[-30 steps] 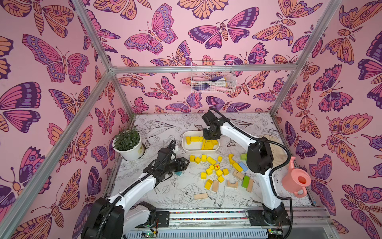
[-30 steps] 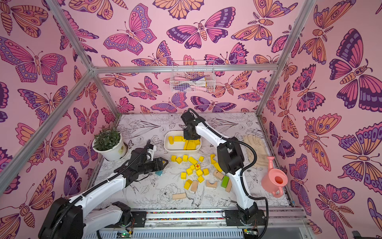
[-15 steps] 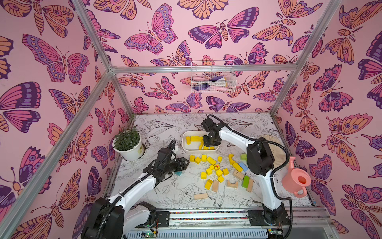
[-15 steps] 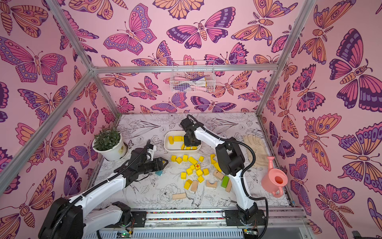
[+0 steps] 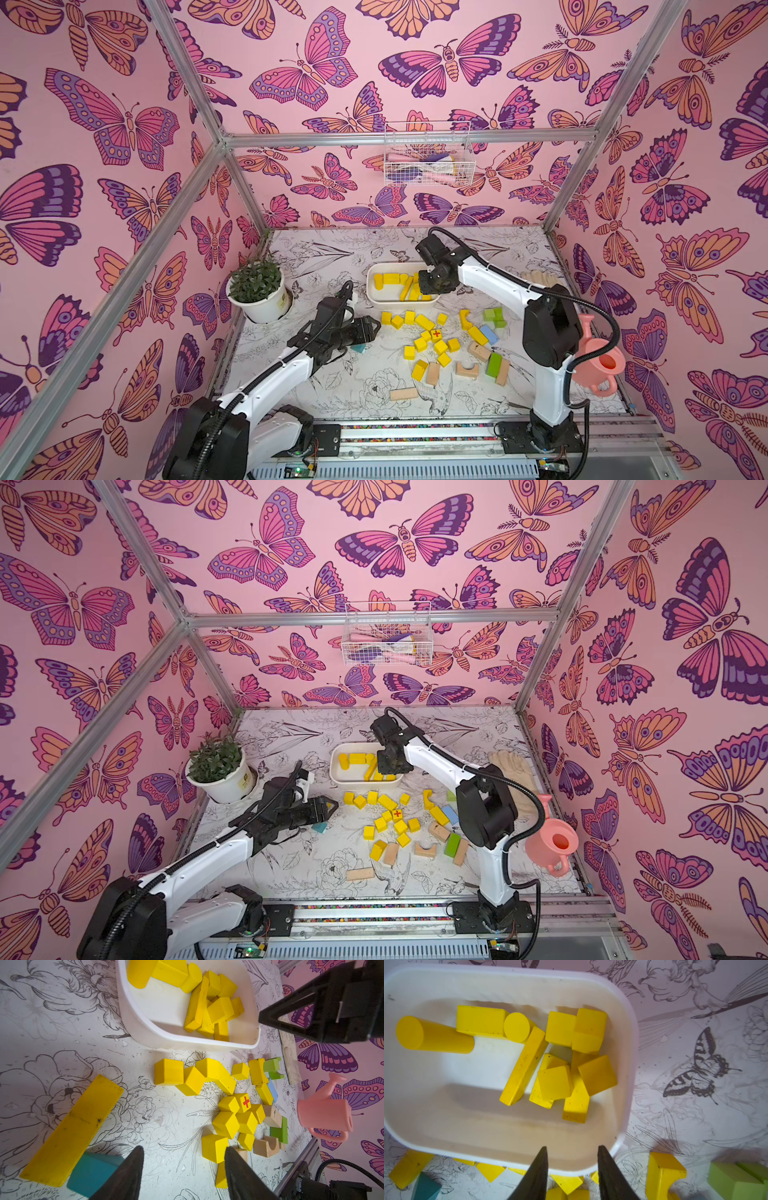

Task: Pick out the yellow building blocks
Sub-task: Place the building block in the storage box, then pick up the building block from the center of the board.

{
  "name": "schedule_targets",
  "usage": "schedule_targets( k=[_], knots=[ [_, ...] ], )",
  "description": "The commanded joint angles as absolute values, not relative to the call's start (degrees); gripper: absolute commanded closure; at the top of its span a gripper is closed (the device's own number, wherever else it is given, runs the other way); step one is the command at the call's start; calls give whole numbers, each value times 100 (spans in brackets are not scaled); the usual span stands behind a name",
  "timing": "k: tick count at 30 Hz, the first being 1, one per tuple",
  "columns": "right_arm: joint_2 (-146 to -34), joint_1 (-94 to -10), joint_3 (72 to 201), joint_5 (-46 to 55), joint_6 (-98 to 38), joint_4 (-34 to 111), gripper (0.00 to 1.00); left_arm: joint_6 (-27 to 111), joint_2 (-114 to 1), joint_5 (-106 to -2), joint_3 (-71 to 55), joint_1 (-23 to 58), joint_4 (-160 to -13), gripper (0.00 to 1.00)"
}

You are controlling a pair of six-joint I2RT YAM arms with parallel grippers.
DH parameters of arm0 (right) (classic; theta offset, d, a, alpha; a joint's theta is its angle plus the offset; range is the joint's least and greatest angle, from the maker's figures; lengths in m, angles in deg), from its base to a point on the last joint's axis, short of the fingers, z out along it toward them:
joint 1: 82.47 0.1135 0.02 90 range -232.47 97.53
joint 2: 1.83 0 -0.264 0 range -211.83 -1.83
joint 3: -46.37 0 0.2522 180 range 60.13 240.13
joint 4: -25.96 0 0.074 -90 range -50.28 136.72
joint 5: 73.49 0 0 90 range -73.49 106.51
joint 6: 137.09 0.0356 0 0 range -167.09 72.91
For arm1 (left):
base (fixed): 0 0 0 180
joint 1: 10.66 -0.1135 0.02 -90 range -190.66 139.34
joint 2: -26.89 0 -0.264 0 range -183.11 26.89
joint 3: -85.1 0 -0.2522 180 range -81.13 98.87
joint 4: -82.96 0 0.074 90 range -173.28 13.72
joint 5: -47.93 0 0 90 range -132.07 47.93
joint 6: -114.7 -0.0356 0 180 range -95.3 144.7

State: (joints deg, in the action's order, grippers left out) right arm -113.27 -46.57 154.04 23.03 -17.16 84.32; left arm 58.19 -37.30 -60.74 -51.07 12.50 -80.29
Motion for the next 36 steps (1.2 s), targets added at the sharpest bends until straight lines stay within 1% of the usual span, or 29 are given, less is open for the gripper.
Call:
schedule_targets(
  k=[1, 16, 26, 28, 36],
  knots=[
    [-10796, -4624, 15066, 2472, -1796, 8438, 59, 5779, -3626, -6164, -5178, 1202, -8095, 38],
    [-8826, -4832, 12743, 2636, -1635, 8101, 60, 5801, -3622, -6129, -5187, 1202, -8058, 37],
    [-8421, -5148, 11437, 2471, -1572, 7580, 61, 5827, -3602, -6105, -5195, 1202, -8033, 37],
    [-8377, -5255, 11202, 2314, -1518, 7417, 61, 5828, -3622, -6103, -5180, 1202, -8034, 38],
    [-8271, -5656, 10838, 1856, -1449, 7120, 60, 5835, -3727, -6113, -5134, 1202, -8029, 37]
  ],
)
